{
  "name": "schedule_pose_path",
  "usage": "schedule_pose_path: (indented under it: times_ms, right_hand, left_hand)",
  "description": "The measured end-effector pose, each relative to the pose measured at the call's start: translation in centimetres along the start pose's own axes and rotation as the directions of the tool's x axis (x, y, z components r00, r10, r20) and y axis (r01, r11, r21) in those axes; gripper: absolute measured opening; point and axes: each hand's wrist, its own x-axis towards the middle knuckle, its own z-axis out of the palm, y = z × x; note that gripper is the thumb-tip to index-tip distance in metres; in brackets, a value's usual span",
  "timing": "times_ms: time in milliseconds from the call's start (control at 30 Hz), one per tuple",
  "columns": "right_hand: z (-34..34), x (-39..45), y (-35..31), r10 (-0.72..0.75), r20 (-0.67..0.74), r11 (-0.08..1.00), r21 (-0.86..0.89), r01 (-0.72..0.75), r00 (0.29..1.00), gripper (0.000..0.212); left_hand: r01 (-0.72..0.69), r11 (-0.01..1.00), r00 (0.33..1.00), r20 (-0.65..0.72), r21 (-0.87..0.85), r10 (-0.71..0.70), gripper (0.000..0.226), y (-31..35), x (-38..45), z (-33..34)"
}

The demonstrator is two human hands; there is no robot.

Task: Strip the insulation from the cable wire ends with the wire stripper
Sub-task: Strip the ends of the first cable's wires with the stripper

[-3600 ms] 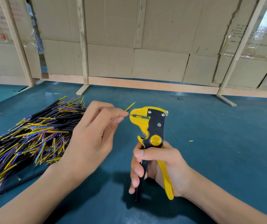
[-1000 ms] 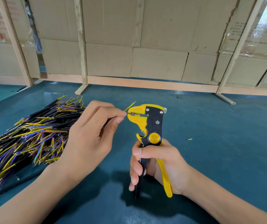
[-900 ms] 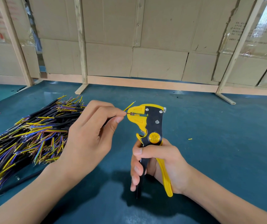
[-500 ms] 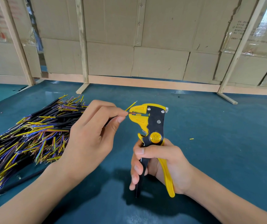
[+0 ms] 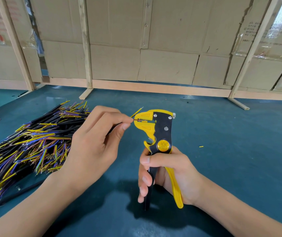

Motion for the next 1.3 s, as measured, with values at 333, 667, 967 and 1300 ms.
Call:
schedule_pose_path:
  times_ms: [333,667,967,1300]
  right_hand:
    - [0.64,-0.12,-0.23,0.025,-0.043,0.999,0.037,-0.024,0.999,0.021]
    - [0.79,0.09,0.17,-0.004,-0.223,1.0,0.003,0.005,0.975,0.028]
    - [0.62,0.04,0.22,0.003,-0.175,1.0,0.029,0.002,0.985,0.028]
    - [0.61,0.01,0.14,0.012,-0.132,1.0,0.017,-0.01,0.991,0.025]
  left_hand:
    - [-0.014,1.0,1.0,0.003,-0.005,0.014,0.013,0.03,0.0,0.02]
    - [0.007,1.0,0.999,0.034,-0.03,-0.006,0.011,-0.18,-0.09,0.43]
    - [0.006,1.0,0.999,0.049,-0.024,-0.005,0.01,-0.28,-0.02,0.31]
    - [0.011,1.0,0.999,0.037,-0.026,-0.01,0.012,-0.13,-0.01,0.1]
